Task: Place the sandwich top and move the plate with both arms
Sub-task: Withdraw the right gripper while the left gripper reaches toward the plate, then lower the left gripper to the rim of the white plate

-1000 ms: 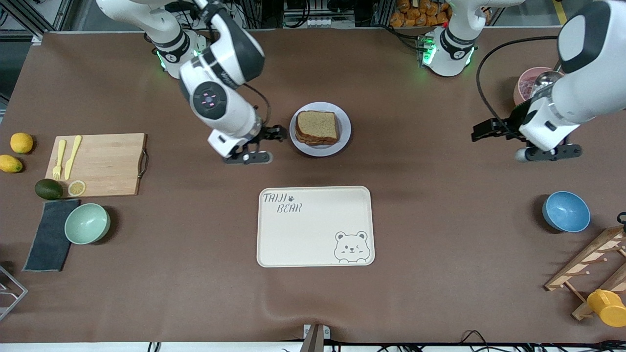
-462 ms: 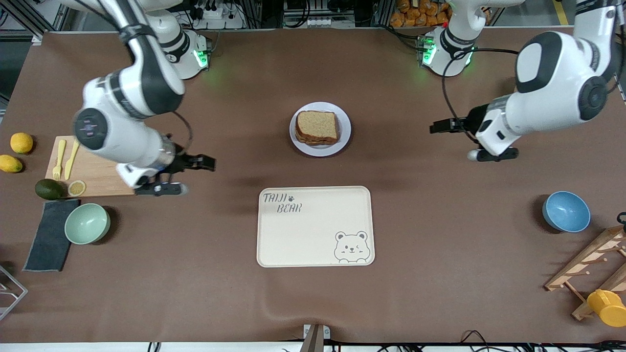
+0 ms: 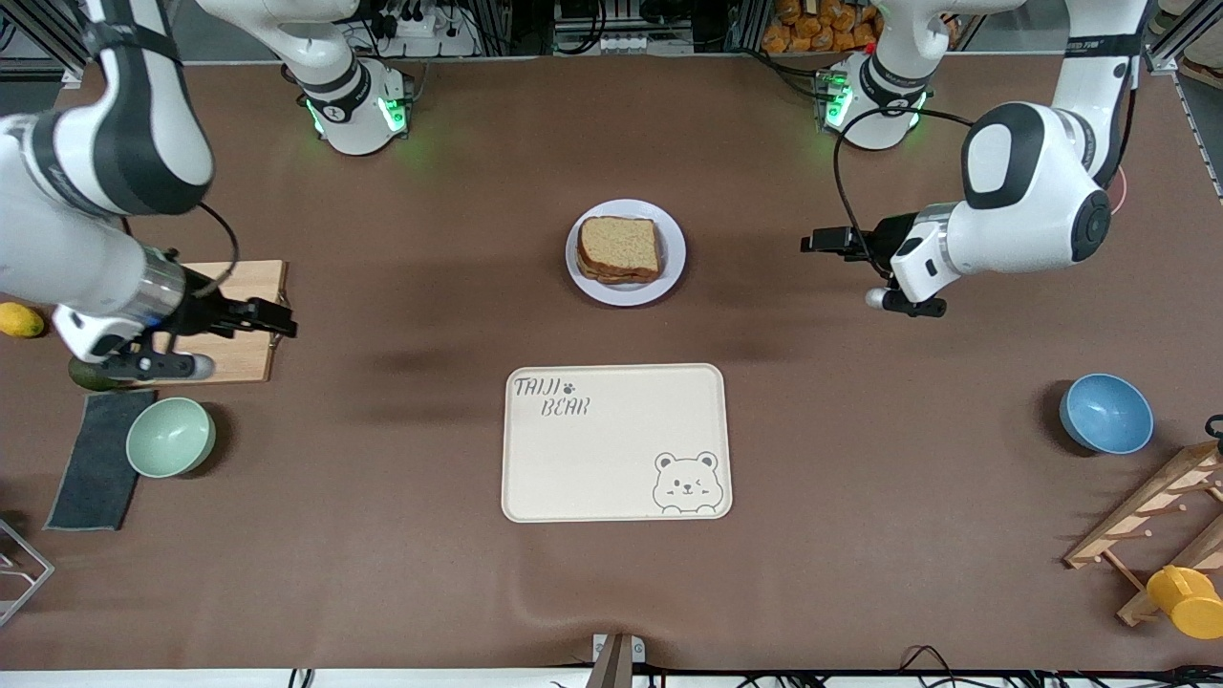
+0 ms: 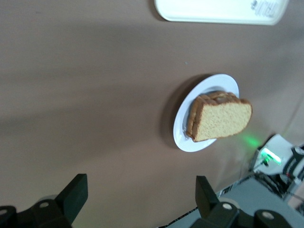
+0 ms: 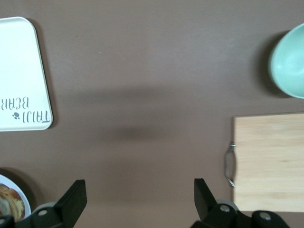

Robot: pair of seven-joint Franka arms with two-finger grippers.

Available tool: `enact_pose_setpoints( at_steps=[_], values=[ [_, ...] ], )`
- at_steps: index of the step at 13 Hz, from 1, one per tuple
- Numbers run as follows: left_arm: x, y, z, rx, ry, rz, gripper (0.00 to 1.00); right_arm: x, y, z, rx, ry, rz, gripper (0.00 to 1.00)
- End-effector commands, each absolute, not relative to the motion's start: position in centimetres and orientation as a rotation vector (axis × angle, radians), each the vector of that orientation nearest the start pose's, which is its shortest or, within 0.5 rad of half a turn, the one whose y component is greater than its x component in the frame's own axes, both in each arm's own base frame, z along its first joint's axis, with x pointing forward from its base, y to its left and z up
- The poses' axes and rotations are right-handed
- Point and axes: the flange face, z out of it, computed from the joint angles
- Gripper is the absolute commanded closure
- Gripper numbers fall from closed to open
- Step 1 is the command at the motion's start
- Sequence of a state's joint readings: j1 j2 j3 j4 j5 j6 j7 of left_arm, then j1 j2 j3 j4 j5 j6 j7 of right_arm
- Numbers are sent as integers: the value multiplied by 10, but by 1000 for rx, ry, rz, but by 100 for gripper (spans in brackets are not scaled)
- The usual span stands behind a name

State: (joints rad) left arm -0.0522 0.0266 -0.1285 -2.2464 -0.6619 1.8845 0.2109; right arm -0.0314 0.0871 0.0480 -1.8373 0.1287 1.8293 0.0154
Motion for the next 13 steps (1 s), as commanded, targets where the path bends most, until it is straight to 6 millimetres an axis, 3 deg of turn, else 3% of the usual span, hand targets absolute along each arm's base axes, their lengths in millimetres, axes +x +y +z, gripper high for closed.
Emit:
enact_pose_setpoints(
  at_steps=[1,4,6,10,13],
  values=[
    [460,-131,309,2378,-154,-388,0,551,-5,510,-3030,45,149,0],
    [451,-135,264,2224,-163,-333,0,544,-20,584,-3069,49,131,0],
    [444,-142,238,2120,-139,-289,0,540,-31,619,-3068,91,104,0],
    [428,-156,198,2009,-159,-224,0,529,-30,651,-3064,183,108,0],
    [417,-181,192,1980,-142,-229,0,523,-30,661,-3063,212,104,0]
  ],
)
